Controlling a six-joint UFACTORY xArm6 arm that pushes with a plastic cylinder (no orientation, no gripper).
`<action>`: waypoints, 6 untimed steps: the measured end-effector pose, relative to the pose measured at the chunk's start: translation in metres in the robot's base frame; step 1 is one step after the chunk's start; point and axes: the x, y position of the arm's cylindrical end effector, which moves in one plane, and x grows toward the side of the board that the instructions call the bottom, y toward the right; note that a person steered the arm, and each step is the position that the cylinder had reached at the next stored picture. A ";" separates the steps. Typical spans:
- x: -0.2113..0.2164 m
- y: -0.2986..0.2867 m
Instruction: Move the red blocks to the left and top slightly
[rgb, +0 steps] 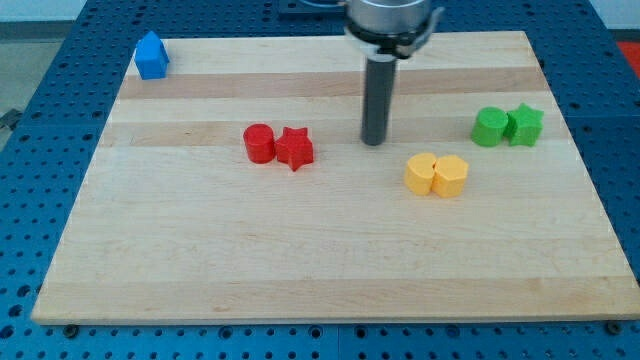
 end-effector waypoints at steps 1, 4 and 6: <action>0.019 -0.031; 0.038 -0.114; 0.026 -0.150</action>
